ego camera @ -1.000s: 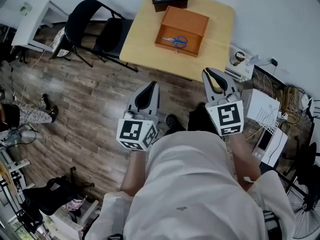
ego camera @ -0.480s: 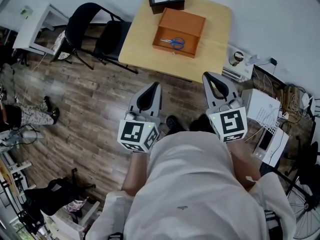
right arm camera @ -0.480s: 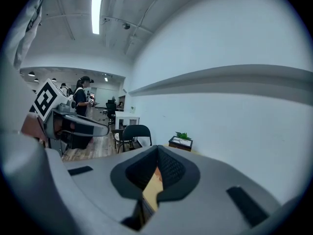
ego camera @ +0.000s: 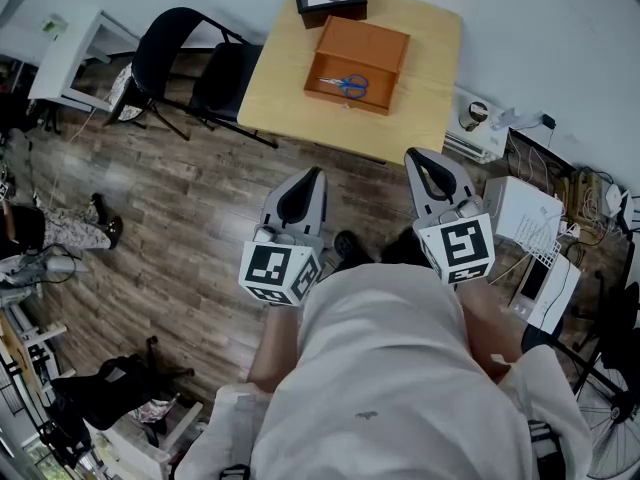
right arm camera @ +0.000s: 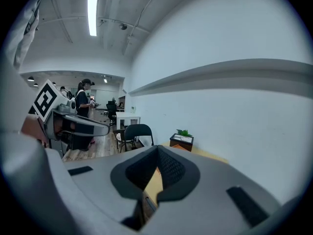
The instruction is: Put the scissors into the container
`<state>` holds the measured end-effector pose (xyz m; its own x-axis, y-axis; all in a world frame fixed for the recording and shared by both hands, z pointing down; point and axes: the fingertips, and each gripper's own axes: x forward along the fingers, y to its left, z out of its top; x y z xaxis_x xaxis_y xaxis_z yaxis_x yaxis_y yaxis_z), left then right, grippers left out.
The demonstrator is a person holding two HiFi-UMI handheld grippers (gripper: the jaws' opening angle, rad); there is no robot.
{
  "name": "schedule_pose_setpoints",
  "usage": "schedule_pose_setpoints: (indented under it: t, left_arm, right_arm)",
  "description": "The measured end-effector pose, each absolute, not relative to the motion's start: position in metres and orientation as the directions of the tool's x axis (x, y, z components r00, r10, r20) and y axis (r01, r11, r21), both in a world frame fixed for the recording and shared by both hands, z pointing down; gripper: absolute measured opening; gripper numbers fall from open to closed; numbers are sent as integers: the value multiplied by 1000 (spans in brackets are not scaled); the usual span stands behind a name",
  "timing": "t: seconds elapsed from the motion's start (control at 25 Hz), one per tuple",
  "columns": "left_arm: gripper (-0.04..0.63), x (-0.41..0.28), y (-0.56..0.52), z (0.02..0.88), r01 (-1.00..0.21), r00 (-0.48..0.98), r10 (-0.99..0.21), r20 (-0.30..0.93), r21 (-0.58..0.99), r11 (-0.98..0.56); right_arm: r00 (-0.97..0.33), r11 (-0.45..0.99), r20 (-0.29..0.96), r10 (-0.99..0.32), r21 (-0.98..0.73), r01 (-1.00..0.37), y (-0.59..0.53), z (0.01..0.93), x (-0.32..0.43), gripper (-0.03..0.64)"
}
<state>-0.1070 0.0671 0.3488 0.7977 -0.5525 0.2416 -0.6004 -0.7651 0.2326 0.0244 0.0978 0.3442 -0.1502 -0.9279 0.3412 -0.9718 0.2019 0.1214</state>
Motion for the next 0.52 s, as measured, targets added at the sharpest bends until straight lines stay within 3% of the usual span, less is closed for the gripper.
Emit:
schedule_pose_setpoints:
  t: [0.52]
  left_arm:
    - [8,-100,69,356,-596,799,-543,258,225,-771]
  right_arm:
    - [-147,198,346,-927,118,-973,100,349,29,0]
